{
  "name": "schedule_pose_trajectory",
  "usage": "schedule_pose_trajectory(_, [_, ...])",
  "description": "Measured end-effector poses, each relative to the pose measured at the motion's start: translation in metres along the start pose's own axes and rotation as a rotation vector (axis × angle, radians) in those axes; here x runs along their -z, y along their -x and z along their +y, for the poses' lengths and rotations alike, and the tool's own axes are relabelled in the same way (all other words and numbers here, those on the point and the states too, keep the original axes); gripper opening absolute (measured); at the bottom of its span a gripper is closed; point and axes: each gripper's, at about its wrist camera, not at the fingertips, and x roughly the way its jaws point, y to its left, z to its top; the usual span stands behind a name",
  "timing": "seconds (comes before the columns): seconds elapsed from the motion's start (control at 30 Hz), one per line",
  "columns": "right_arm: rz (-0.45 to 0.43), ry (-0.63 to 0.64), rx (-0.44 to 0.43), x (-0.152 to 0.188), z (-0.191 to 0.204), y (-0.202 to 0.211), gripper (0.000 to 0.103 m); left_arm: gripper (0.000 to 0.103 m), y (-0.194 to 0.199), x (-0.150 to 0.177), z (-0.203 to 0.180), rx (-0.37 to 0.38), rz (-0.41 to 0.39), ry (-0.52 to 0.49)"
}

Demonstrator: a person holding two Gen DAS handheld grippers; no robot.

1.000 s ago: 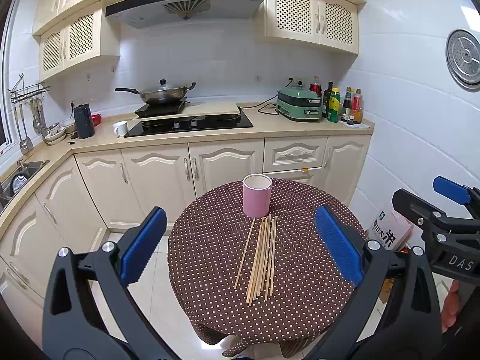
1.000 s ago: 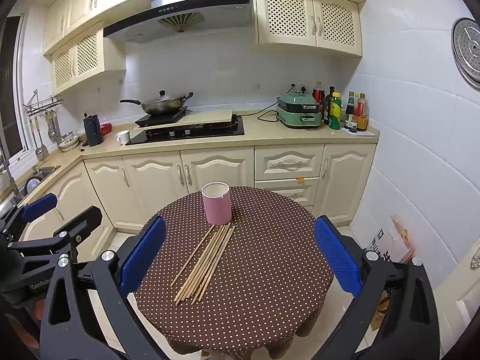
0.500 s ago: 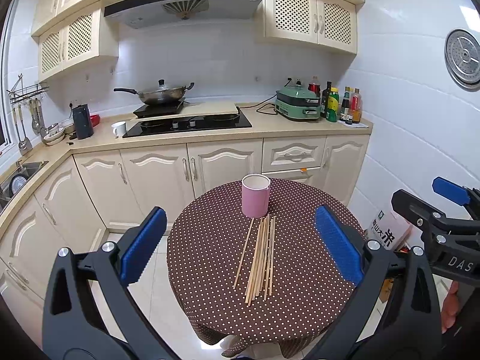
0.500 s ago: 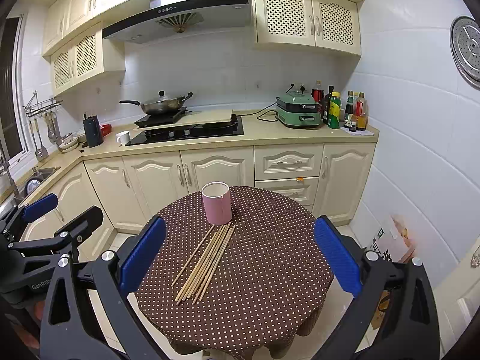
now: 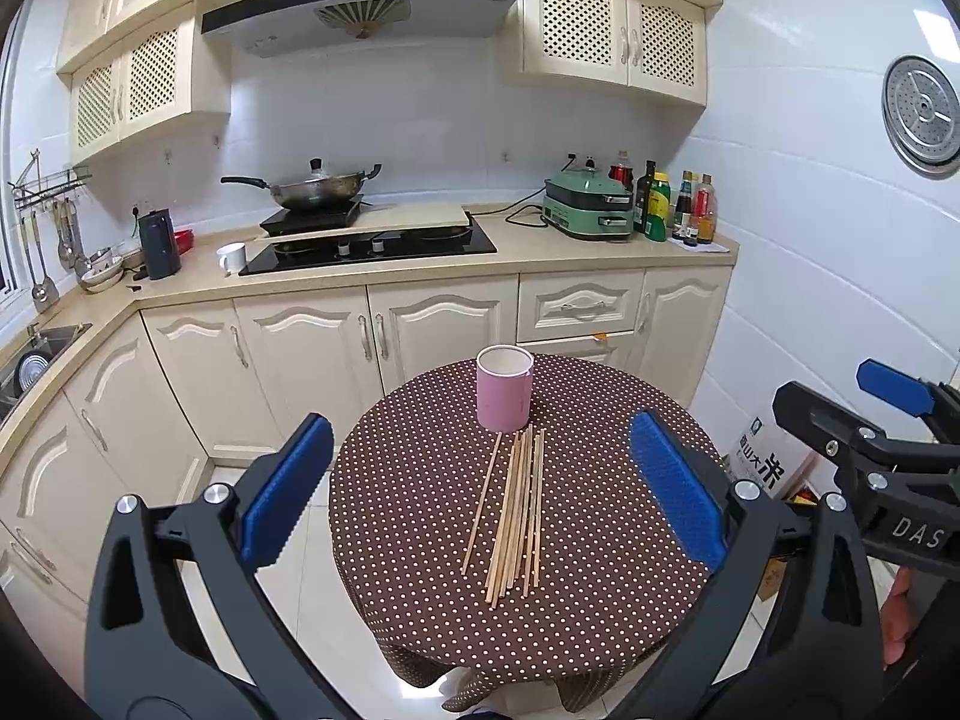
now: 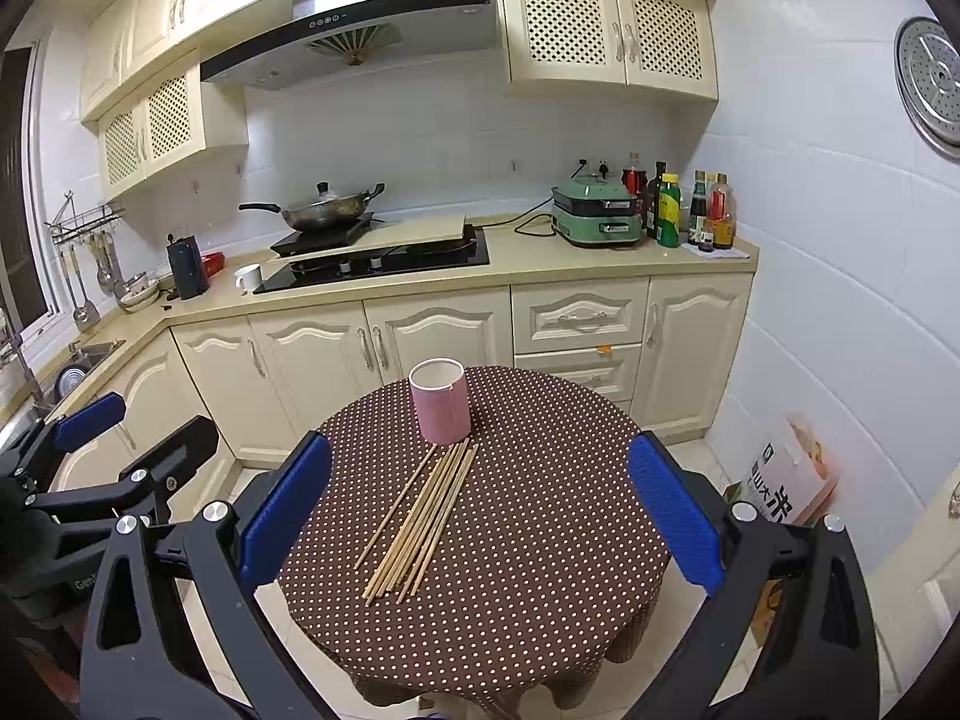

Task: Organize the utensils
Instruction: 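Lower both tools toward the wooden chopsticks beside the pink cup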

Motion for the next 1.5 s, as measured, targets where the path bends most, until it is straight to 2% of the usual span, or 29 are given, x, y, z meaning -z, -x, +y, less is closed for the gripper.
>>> schedule_pose_trajectory(0.4, [0.014, -0.013, -0.01, 0.001, 0.002, 0.004, 0.095, 0.097, 0.005, 0.003, 0.001, -0.012, 0.011, 0.005])
schedule_pose_trajectory(0.83, [0.134, -0.063, -0.03, 0.022, 0.004, -0.006, 0.095, 0.097, -0.002, 0.021, 0.007, -0.023, 0.129, 0.014])
schedule_pose_trajectory(1.2, [0.293, -0.129, -0.046, 0.037, -0.001, -0.049, 0.095, 0.097, -0.047, 0.037, 0.014, -0.005, 0.263, 0.026])
schedule_pose_trajectory(1.5, [0.43, -0.166, -0.022, 0.047, -0.004, -0.112, 0.095, 0.096, -0.121, 0.049, 0.028, 0.015, 0.426, 0.055])
